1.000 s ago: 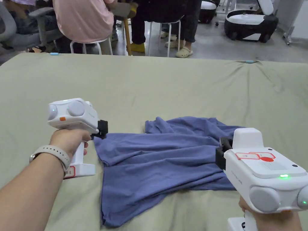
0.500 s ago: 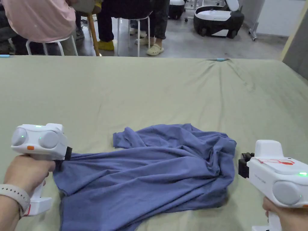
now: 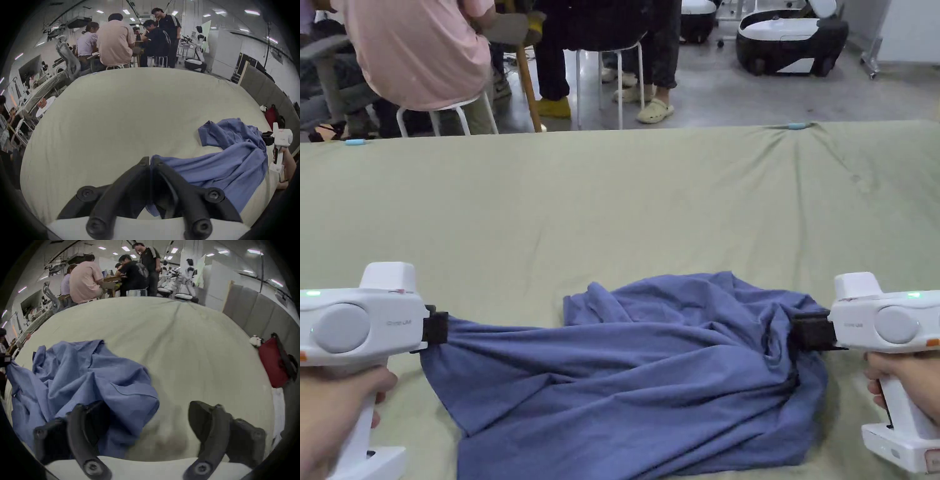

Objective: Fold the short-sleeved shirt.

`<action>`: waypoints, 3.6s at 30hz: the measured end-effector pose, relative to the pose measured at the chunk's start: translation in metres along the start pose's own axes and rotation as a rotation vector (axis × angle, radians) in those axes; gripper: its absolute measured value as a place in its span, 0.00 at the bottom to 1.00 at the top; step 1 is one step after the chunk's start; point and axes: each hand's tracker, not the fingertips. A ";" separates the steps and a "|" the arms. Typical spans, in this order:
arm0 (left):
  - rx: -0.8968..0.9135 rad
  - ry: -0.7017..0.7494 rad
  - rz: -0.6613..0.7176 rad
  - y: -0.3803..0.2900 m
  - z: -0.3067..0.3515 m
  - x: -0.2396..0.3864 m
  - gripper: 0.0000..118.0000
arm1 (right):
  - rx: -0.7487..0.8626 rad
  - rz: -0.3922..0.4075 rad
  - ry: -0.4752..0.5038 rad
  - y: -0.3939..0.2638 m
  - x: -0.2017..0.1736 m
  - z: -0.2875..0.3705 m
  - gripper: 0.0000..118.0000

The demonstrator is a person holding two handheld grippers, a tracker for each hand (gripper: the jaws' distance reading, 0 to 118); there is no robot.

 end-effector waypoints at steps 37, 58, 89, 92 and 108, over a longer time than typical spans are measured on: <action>0.528 0.500 -0.441 0.188 0.210 0.016 0.00 | 0.578 0.160 -0.495 0.199 -0.075 0.318 0.08; 0.369 0.490 -0.387 0.194 0.044 0.003 0.00 | 0.450 0.135 -0.439 0.206 -0.020 0.152 0.08; 0.303 0.264 -0.133 -0.116 0.122 0.021 0.96 | 0.256 -0.027 -0.165 -0.099 -0.079 0.168 0.78; 0.370 0.150 -0.116 -0.094 0.143 0.059 0.94 | 0.377 -0.014 -0.092 -0.069 -0.121 0.195 0.92; 0.183 0.075 -0.135 -0.062 0.126 0.072 0.00 | 0.403 0.080 -0.008 -0.016 -0.230 0.185 0.00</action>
